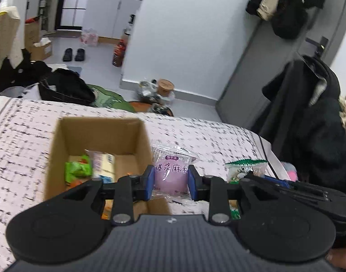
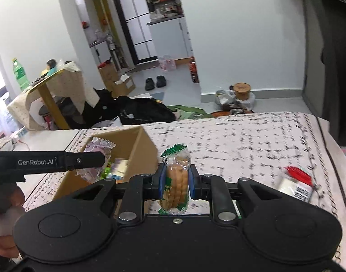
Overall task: Organize snacks
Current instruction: 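Carry the green cookie bag and pink bun packet over the cardboard box, then open both tools to drop the cookie bag and bun packet into the box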
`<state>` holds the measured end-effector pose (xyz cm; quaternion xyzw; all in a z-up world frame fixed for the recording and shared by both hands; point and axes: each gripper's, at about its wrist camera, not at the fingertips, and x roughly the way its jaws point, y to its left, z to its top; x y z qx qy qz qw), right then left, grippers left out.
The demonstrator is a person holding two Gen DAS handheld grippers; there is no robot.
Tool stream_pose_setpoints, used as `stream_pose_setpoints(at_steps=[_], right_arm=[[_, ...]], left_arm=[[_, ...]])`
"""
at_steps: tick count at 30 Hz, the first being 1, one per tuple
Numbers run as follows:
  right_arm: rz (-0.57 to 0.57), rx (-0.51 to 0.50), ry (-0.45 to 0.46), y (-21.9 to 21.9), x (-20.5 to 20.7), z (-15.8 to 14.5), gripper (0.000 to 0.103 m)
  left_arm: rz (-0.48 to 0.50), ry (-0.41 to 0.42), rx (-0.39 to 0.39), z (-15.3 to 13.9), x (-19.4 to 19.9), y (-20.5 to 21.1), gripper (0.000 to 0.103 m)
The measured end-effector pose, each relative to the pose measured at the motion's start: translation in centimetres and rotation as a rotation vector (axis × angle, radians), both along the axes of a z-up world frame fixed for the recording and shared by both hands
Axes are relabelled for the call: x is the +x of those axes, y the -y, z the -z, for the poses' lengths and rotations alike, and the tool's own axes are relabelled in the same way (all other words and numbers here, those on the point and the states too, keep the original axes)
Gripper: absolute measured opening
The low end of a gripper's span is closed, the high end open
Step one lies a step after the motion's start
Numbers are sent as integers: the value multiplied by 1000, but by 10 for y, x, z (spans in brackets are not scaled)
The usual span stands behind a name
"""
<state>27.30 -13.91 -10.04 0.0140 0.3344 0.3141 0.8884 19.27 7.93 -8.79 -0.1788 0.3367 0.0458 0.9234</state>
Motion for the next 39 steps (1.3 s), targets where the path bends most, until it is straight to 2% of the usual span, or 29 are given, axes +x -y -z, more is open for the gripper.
stream_pose_setpoints(at_steps=[7,21,30,39], right_arm=[[-52,16,-11,-28,3,-8,20],[-161,-50,11,-79,-11,-12,20],[-193,-79,10,-95,-18,-11,20],[-187,-84,0,-97,-15,-8,20]], left_arm=[[-70,5,-21,-1,-5,-28,30],[-151,-23,-57,10,-24,-58,30],[-184,-75,-77,21,-30,-72,30],[-211,-64,-92,20,-32,-77,33]])
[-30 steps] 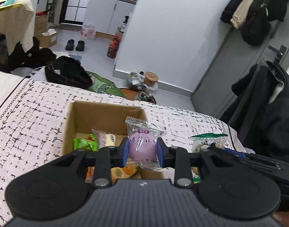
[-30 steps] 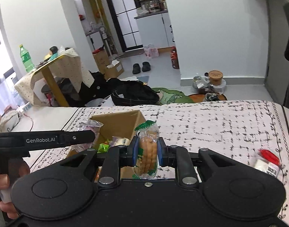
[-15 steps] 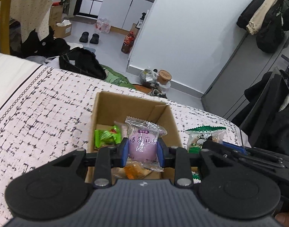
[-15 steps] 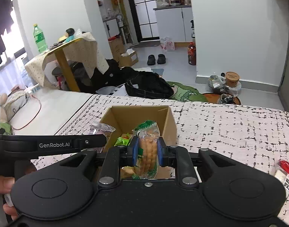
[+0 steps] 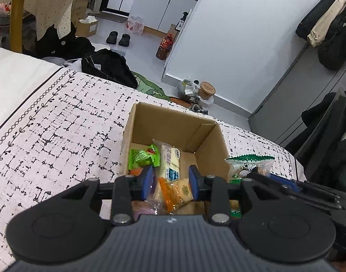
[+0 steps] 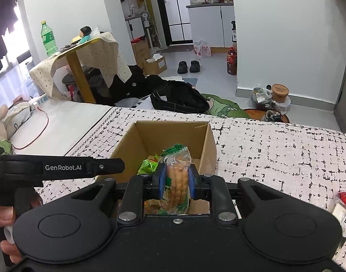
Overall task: Organize snacks
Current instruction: 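Open both tools to drop the cookie bag and bun packet into the box, then move both tools back over the remaining snacks on the bed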
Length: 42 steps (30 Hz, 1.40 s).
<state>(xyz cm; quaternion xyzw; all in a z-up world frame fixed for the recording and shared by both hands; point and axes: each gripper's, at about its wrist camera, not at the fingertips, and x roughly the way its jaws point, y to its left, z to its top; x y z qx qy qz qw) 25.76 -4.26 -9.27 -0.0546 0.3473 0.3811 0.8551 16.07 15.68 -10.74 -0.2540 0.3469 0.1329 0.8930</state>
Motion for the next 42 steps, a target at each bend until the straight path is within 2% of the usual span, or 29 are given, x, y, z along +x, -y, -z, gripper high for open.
stream_pose_setpoints(at_steps=[5,10,14,16,19,21,27,38,42], right_arm=[[-6,13,-20,-2,2,3,25],[7,15,-1,8,1,-1,32],[66,28,4,31,6,-5,51],[94,29,8,40,9,-6,54],[132,29,-2,54,12,-4,62],[159,28,-3,65,13,-3,70],[221,15,4,93,14,-1,82],[301,-4,-4,140,18,6,85],[331,0,-7,154,19,10,85]], left_arm=[[1,-5,-1,1,1,2,36],[9,-7,9,2,1,5,47],[34,6,27,0,3,10,56],[41,19,48,-2,3,16,67],[51,18,77,-3,4,22,77],[60,9,82,-3,7,25,79],[59,-7,114,-3,9,34,86],[107,-3,152,-10,13,59,88],[124,-1,132,-11,16,69,88]])
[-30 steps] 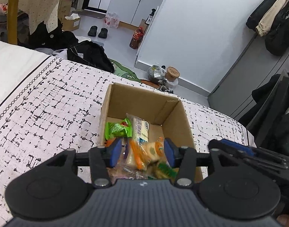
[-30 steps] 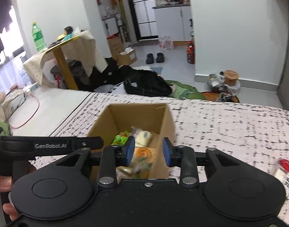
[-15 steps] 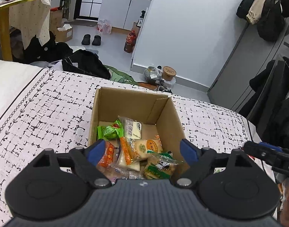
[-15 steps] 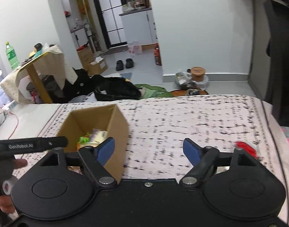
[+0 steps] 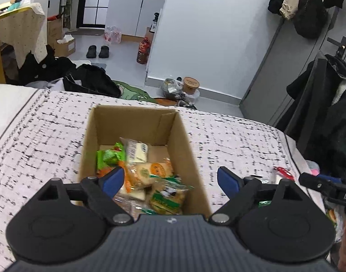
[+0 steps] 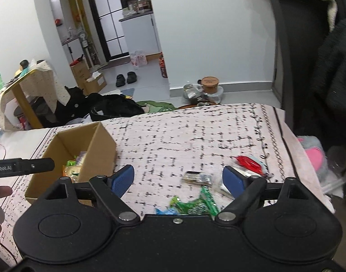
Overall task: Organize snacks
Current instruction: 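Move both tools back over the remaining snacks on the bed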
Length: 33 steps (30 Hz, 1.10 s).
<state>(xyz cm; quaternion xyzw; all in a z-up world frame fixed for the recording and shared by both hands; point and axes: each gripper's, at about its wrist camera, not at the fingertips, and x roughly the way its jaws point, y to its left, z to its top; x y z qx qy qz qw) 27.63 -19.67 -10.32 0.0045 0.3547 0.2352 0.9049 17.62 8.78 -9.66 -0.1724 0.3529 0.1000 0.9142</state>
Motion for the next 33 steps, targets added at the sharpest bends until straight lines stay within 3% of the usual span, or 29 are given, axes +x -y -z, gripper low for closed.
stream_pose_setpoints(at_steps=[25,33], right_arm=[[117,75,-15,60,11,21,84],[142,86,-16,68,19,29,84]], left_arm=[[73,30,5,-8,25,73,89],[102,20,10,2,39,99,89]])
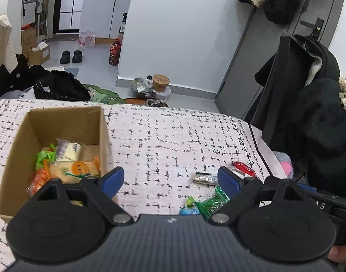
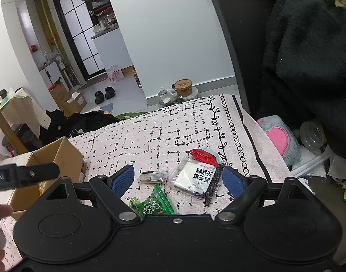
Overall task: Organize snacks
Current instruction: 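Move both tools back over the remaining snacks on the bed, then grasp the white rice-cake packet with the right tool while the left tool grasps the blue candy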
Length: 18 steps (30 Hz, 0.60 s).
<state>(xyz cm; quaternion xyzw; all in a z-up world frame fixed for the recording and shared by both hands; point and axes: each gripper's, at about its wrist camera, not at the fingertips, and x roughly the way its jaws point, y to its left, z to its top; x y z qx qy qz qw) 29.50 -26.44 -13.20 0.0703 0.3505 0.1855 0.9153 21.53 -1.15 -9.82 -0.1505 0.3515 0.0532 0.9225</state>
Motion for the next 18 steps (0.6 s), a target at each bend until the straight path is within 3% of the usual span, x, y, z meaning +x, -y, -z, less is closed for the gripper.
stream_pose_setpoints(at_steps=[12,18], right_arm=[[5,-14,2,11,-3,7,88],[15,-70,2,5,-2,8,94]], left_arm=[[28,-38,-13,26,19,27,85],[11,-89,-30,46,24,30,69]])
